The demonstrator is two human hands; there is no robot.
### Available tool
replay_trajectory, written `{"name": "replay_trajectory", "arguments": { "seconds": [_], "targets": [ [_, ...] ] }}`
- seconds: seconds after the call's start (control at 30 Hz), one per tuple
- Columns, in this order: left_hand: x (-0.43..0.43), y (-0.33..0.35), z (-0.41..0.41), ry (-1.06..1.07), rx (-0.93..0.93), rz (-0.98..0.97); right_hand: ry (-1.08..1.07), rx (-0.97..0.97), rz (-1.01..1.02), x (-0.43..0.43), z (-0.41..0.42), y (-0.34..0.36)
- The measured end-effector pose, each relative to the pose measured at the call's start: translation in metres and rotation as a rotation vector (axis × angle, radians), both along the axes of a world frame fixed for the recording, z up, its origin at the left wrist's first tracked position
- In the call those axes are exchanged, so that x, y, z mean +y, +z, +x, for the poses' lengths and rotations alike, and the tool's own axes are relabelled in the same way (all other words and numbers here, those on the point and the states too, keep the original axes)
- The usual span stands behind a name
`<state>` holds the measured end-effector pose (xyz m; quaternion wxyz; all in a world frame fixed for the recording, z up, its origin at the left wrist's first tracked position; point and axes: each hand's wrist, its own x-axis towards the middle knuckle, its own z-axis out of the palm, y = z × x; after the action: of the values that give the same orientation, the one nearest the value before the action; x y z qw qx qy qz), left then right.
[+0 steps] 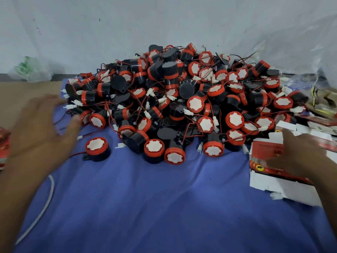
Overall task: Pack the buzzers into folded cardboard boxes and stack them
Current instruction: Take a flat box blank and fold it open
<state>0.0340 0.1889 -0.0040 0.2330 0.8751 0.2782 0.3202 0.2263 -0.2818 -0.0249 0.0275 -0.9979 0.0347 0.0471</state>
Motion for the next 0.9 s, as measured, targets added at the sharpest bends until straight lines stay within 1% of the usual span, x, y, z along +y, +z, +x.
{"name": "replay_trajectory", "arguments": {
  "seconds": [0.03, 0.07, 0.1, 0.17, 0.23, 0.33, 0.4, 0.43, 0.5, 0.63, 0.67, 0.7, 0.83, 0.87, 0.9],
  "targets": [
    [-0.020, -0.002, -0.002, -0.053, -0.023, 0.096, -0.024, 0.007, 0.027, 0.000, 0.003, 0.003],
    [-0.045, -0.001, -0.005, -0.135, -0.092, 0.193, -0.049, 0.010, 0.067, 0.000, 0.005, 0.005],
    [-0.069, -0.001, -0.007, -0.225, -0.122, 0.216, -0.066, -0.001, 0.109, -0.001, 0.007, 0.007],
    [-0.094, -0.008, -0.007, -0.388, -0.099, 0.222, -0.070, -0.059, 0.204, -0.006, 0.010, 0.010],
    [-0.102, -0.019, 0.000, -0.468, -0.066, 0.158, -0.039, -0.145, 0.300, -0.014, 0.008, 0.017],
    [-0.118, -0.025, 0.005, -0.552, 0.002, -0.008, 0.046, -0.320, 0.459, -0.025, -0.006, 0.034],
    [-0.125, -0.027, 0.005, -0.611, 0.017, -0.090, 0.130, -0.382, 0.614, -0.021, -0.021, 0.047],
    [-0.127, -0.028, 0.005, -0.641, 0.022, -0.128, 0.199, -0.402, 0.650, -0.015, -0.029, 0.051],
    [-0.130, -0.029, 0.003, -0.701, 0.039, -0.190, 0.309, -0.477, 0.641, 0.002, -0.040, 0.053],
    [-0.134, -0.030, 0.000, -0.755, 0.077, -0.228, 0.461, -0.763, 0.562, 0.025, -0.041, 0.049],
    [-0.135, -0.031, 0.000, -0.759, 0.087, -0.233, 0.492, -0.802, 0.555, 0.030, -0.042, 0.051],
    [-0.135, -0.031, 0.000, -0.762, 0.090, -0.242, 0.496, -0.820, 0.604, 0.034, -0.044, 0.053],
    [-0.139, -0.033, 0.000, -0.799, 0.028, -0.338, 0.432, -0.887, 0.935, 0.065, -0.072, 0.059],
    [-0.140, -0.033, 0.000, -0.814, 0.008, -0.375, 0.436, -0.873, 1.003, 0.077, -0.079, 0.056],
    [-0.141, -0.033, 0.000, -0.830, -0.010, -0.421, 0.451, -0.814, 1.078, 0.087, -0.084, 0.050]
  ]
}}
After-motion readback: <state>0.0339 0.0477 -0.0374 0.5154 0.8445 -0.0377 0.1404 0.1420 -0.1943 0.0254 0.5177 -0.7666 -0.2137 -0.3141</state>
